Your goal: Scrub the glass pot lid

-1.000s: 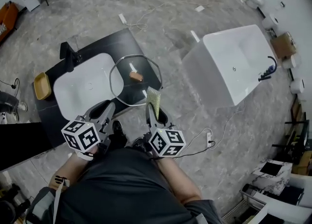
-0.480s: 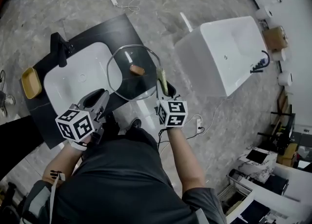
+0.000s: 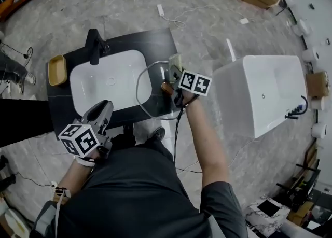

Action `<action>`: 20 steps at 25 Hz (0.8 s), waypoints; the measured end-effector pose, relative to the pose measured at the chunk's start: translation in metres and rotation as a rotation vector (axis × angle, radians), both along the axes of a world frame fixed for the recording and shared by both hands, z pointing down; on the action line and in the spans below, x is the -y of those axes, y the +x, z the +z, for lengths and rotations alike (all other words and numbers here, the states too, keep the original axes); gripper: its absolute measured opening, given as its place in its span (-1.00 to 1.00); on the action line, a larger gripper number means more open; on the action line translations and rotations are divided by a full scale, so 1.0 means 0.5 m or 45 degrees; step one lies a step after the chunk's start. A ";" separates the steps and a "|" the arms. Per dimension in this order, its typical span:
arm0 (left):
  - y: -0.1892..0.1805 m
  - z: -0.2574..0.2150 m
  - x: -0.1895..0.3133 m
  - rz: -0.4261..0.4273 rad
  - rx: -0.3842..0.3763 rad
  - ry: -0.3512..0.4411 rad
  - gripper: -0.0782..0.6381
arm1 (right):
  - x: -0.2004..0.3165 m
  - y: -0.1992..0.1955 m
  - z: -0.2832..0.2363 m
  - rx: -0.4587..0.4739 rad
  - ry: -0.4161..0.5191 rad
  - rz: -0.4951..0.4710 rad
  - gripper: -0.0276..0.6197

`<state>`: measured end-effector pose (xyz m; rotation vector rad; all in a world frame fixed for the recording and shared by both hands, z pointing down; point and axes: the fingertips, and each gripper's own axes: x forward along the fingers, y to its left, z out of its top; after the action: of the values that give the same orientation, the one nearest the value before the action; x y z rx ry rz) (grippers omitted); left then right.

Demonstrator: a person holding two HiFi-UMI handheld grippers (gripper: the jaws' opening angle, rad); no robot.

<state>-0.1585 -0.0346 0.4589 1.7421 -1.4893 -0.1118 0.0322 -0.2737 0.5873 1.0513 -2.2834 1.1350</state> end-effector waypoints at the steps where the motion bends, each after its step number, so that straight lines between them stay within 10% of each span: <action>1: -0.011 -0.002 -0.010 -0.045 0.009 -0.009 -0.58 | 0.013 -0.010 0.020 0.039 -0.066 0.030 -0.72; 9: -0.034 0.007 -0.049 -0.180 0.042 -0.062 -0.58 | 0.019 0.044 0.142 0.062 -0.270 0.197 -0.72; 20: 0.074 0.005 0.028 0.091 0.034 -0.038 -0.58 | -0.058 0.217 0.180 0.131 -0.268 0.561 -0.72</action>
<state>-0.1214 -0.0488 0.4616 1.7767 -1.4392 -0.0289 0.1406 -0.2448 0.6775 1.4810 -1.9979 1.5925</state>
